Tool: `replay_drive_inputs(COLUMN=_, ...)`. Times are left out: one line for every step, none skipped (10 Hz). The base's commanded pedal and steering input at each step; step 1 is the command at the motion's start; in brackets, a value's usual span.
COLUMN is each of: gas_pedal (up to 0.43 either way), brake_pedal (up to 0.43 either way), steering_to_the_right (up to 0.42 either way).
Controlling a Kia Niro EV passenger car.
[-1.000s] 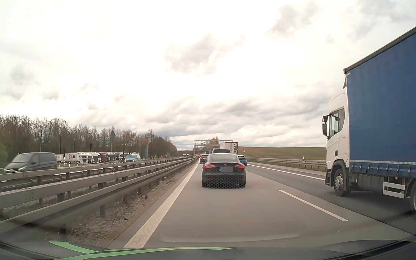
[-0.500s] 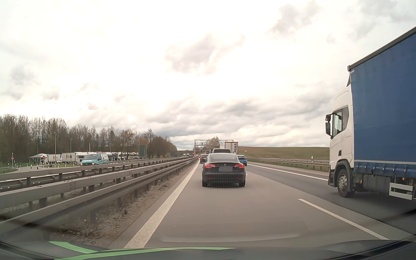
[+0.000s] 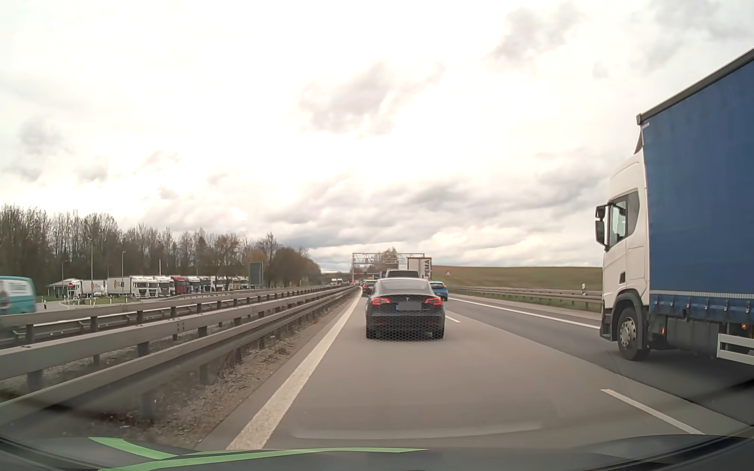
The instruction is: Follow the waypoints while adhering to traffic rules and regulations
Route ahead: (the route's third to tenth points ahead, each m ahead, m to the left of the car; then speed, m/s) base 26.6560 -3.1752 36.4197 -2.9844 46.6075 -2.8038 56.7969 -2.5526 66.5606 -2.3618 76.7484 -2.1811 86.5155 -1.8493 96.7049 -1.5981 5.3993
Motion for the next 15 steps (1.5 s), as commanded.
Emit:
replay_drive_inputs(gas_pedal=0.098, brake_pedal=0.0, steering_to_the_right=-0.002)
replay_drive_inputs(gas_pedal=0.098, brake_pedal=0.0, steering_to_the_right=-0.002)
replay_drive_inputs(gas_pedal=0.098, brake_pedal=0.0, steering_to_the_right=-0.002)
replay_drive_inputs(gas_pedal=0.098, brake_pedal=0.0, steering_to_the_right=-0.002)
replay_drive_inputs(gas_pedal=0.098, brake_pedal=0.0, steering_to_the_right=-0.002)
replay_drive_inputs(gas_pedal=0.098, brake_pedal=0.0, steering_to_the_right=-0.002)
replay_drive_inputs(gas_pedal=0.098, brake_pedal=0.0, steering_to_the_right=-0.002)
replay_drive_inputs(gas_pedal=0.098, brake_pedal=0.0, steering_to_the_right=-0.002)
replay_drive_inputs(gas_pedal=0.098, brake_pedal=0.0, steering_to_the_right=-0.002)
replay_drive_inputs(gas_pedal=0.098, brake_pedal=0.0, steering_to_the_right=-0.002)
replay_drive_inputs(gas_pedal=0.098, brake_pedal=0.0, steering_to_the_right=-0.002)
replay_drive_inputs(gas_pedal=0.079, brake_pedal=0.0, steering_to_the_right=-0.002)
replay_drive_inputs(gas_pedal=0.059, brake_pedal=0.0, steering_to_the_right=-0.002)
replay_drive_inputs(gas_pedal=0.008, brake_pedal=0.0, steering_to_the_right=-0.002)
replay_drive_inputs(gas_pedal=0.0, brake_pedal=0.0, steering_to_the_right=-0.002)
